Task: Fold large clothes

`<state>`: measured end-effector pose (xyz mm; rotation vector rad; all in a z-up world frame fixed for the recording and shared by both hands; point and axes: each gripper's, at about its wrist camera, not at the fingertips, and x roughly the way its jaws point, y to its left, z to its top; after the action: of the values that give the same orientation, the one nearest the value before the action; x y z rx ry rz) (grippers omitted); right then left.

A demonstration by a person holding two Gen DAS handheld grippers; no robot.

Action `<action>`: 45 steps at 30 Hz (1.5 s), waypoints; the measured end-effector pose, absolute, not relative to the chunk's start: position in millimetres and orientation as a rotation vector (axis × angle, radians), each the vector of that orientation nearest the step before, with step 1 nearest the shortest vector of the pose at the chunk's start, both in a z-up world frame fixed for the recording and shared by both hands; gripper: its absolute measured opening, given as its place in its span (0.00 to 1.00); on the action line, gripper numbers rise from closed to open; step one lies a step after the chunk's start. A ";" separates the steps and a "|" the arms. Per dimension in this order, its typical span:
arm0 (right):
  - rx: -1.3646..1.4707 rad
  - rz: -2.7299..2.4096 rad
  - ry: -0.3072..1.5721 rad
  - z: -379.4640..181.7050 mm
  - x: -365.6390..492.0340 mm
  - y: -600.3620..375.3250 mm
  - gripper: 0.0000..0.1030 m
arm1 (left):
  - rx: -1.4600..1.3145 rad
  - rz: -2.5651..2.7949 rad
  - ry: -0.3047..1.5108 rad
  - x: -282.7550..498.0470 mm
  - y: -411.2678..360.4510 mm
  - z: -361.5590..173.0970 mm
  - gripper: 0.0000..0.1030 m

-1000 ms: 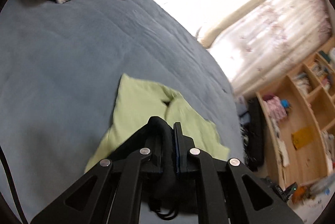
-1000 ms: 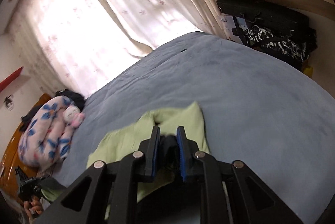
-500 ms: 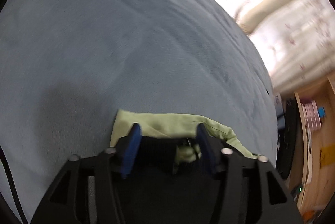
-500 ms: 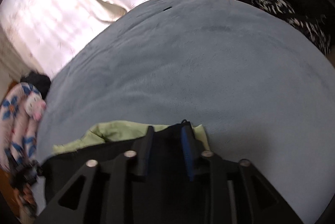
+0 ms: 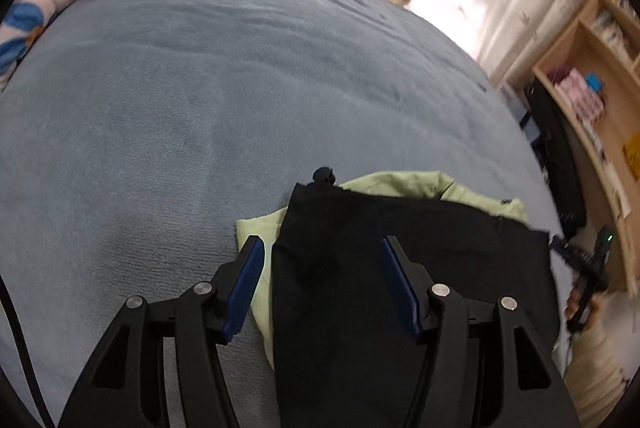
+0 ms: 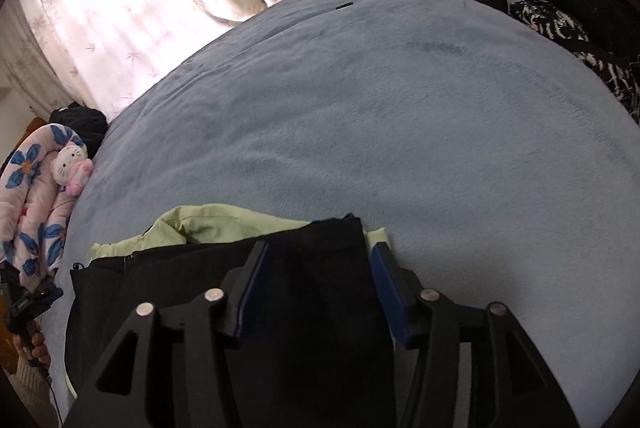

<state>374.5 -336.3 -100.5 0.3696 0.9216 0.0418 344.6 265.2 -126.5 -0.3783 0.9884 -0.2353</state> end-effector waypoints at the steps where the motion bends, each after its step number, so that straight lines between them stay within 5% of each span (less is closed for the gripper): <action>1: 0.359 0.039 0.930 -103.0 375.0 -335.5 0.53 | -0.361 -0.232 1.000 351.3 260.8 -130.5 0.57; 12: 0.272 0.019 0.979 -122.2 390.9 -324.7 0.54 | -0.287 -0.197 1.027 390.9 225.0 -171.0 0.64; 14: 0.271 0.019 0.985 -124.8 393.1 -324.3 0.54 | -0.286 -0.166 0.991 388.6 223.3 -170.4 0.54; 16: 0.242 0.013 0.993 -126.8 393.3 -319.7 0.50 | -0.256 -0.110 0.958 382.8 221.0 -169.0 0.18; 17: 0.211 0.004 0.996 -127.1 392.8 -315.9 0.33 | -0.258 -0.096 0.940 379.5 221.1 -167.2 0.17; 19: 0.153 -0.013 0.987 -125.3 389.1 -310.0 0.22 | -0.268 -0.085 0.888 368.3 221.4 -160.3 0.11; 21: 0.123 -0.019 0.953 -118.4 382.6 -304.7 0.15 | -0.264 -0.062 0.836 354.5 220.6 -151.5 0.09; 30: 0.070 -0.052 0.697 -49.6 376.8 -274.9 0.12 | -0.270 0.083 0.705 330.7 231.4 -104.6 0.08; 39: 0.012 -0.187 0.923 -143.8 424.7 -269.1 0.14 | -0.198 0.218 0.853 378.9 216.2 -180.7 0.09; 45: 0.075 -0.189 0.917 -135.3 416.9 -281.1 0.25 | -0.266 0.186 0.868 379.1 230.7 -176.4 0.15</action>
<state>416.9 -281.1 -135.3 0.0746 0.9166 -0.1891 379.1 230.7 -176.4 -0.2657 0.8680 0.1864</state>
